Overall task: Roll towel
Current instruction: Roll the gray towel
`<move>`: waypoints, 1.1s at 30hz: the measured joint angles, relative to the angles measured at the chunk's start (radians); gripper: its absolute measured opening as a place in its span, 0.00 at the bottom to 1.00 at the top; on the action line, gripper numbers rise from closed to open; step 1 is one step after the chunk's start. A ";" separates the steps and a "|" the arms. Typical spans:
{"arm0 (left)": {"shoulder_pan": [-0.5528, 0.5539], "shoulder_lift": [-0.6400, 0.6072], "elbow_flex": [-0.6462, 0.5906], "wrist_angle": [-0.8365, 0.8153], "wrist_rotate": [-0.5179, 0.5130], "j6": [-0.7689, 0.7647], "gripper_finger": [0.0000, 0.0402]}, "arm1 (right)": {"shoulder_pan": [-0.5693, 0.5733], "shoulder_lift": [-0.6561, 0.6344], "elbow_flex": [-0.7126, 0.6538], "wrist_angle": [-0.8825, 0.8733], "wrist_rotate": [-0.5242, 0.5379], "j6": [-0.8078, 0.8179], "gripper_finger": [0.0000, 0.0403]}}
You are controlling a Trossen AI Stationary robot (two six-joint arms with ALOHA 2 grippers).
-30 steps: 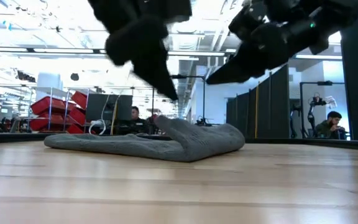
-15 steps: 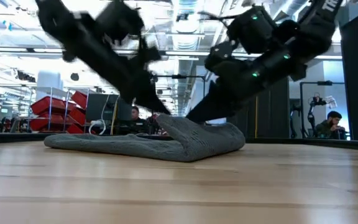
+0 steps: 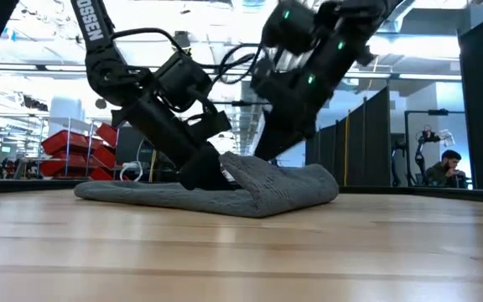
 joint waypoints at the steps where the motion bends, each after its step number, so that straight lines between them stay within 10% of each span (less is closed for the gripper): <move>1: 0.000 0.001 0.000 0.001 -0.002 -0.005 0.04 | 0.011 -0.024 -0.005 -0.014 0.034 0.006 0.28; 9: -0.007 0.001 -0.003 0.005 -0.002 -0.029 0.04 | 0.129 -0.167 -0.093 -0.190 0.179 0.189 0.03; 33: -0.148 0.002 -0.004 -0.015 -0.116 -0.637 0.04 | 0.016 -0.017 -0.143 -0.052 0.036 0.007 0.00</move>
